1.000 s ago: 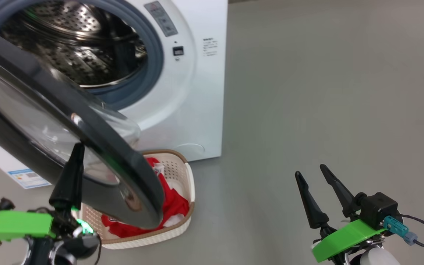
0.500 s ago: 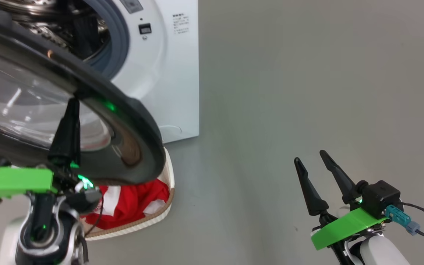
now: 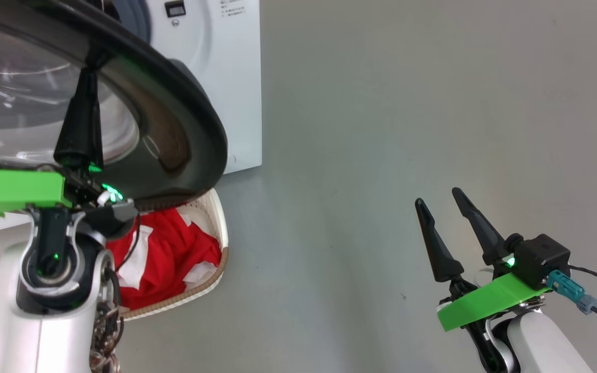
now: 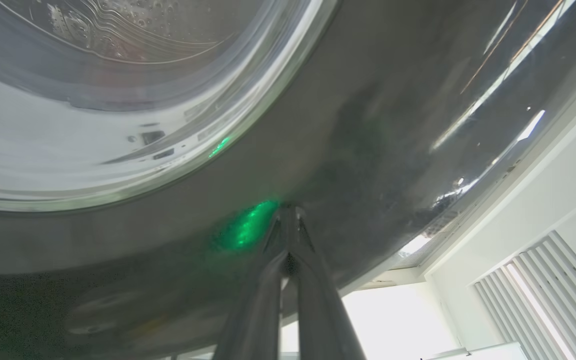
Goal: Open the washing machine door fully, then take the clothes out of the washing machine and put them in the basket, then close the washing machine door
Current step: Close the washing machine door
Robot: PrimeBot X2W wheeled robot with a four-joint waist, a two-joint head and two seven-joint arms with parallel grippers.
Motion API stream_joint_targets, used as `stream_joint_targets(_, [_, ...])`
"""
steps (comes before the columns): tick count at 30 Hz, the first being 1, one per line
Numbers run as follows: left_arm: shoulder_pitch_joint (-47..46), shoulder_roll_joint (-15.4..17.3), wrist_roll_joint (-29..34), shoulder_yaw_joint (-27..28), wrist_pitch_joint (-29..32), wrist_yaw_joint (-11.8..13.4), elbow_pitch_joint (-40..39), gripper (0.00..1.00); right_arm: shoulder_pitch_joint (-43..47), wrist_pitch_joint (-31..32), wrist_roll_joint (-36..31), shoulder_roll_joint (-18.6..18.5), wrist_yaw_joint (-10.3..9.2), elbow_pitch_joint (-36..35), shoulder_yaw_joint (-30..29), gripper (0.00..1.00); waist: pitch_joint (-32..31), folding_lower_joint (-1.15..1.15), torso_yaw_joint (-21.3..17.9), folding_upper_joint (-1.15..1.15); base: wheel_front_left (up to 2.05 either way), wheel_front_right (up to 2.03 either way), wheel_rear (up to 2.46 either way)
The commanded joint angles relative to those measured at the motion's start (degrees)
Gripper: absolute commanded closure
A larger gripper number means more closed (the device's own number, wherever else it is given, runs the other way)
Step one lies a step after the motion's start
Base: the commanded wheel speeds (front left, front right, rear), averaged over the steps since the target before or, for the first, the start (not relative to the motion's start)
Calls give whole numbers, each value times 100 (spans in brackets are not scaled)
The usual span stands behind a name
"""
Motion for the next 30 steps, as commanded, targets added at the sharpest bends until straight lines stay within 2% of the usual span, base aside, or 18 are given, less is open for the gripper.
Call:
stream_joint_targets(1, [-185,78,48,121,-8,-60,-117,100,-116,-37,39,-10,29,-150,81,0,37,0,-32,0,0,0,0])
stream_joint_targets(9, [-399,78,11,133,12,-228,190,100,-95,-37,25,8,29,-134,18,0,50,0,-29,0,0,0,0])
stream_joint_targets(14, [-243,77,-173,128,146,-349,352,100,-58,-37,11,14,29,-75,2,0,-191,0,77,0,0,0,0])
stream_joint_targets(15, [-182,77,-222,144,162,-361,362,87,-49,-37,13,14,29,-63,9,0,-244,0,96,0,0,0,0])
stream_joint_targets(16, [-107,76,-249,158,168,-382,359,62,-39,-37,16,14,29,-54,15,0,-302,0,116,0,0,0,0])
stream_joint_targets(17, [-20,76,-262,165,176,-402,350,0,-27,-37,20,14,29,-44,21,0,-360,0,136,0,0,0,0])
stream_joint_targets(21, [427,151,-223,156,263,-466,253,0,39,-37,32,13,29,-4,46,0,-618,0,217,0,0,0,0])
stream_joint_targets(24, [817,293,35,166,142,-496,144,0,106,-37,36,6,29,35,65,0,-815,0,273,0,0,0,0])
stream_joint_targets(26, [1094,468,420,89,2,-537,86,0,157,-37,42,-2,29,56,73,0,-950,0,311,0,0,0,0])
stream_joint_targets(30, [1627,906,1654,-190,-568,-593,7,0,280,-37,44,-14,29,93,65,0,-1201,0,390,0,0,0,0])
